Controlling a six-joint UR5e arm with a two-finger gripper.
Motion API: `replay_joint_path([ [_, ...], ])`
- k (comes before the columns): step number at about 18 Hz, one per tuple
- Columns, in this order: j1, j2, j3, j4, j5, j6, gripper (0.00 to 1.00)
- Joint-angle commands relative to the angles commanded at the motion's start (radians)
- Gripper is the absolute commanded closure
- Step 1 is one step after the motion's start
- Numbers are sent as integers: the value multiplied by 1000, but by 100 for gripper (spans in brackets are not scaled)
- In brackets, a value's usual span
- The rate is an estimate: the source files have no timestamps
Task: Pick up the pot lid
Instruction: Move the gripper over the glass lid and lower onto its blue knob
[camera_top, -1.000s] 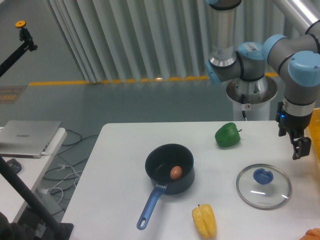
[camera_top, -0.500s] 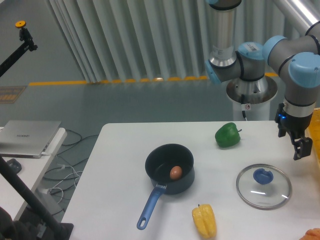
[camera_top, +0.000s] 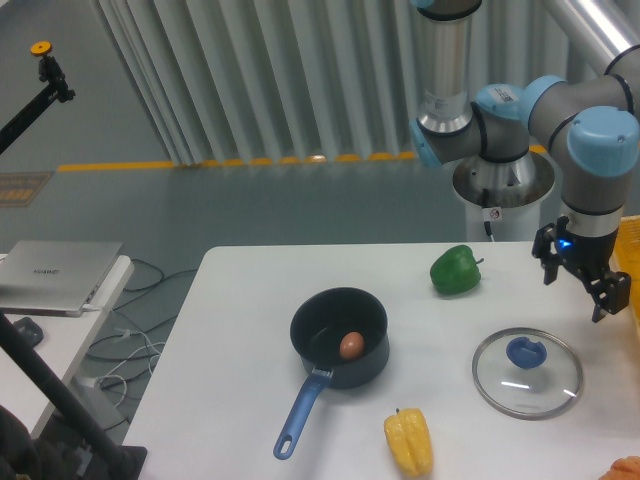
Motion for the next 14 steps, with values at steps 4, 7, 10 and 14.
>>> replay_joint_path([
  [4, -75, -63, 3, 129, 5, -130, 0],
  [7, -92, -84, 5, 140, 2, -168, 0],
  [10, -92, -95, -2, 140, 6, -198, 0],
  [14, -86, -101, -34, 134, 12, -233, 0],
])
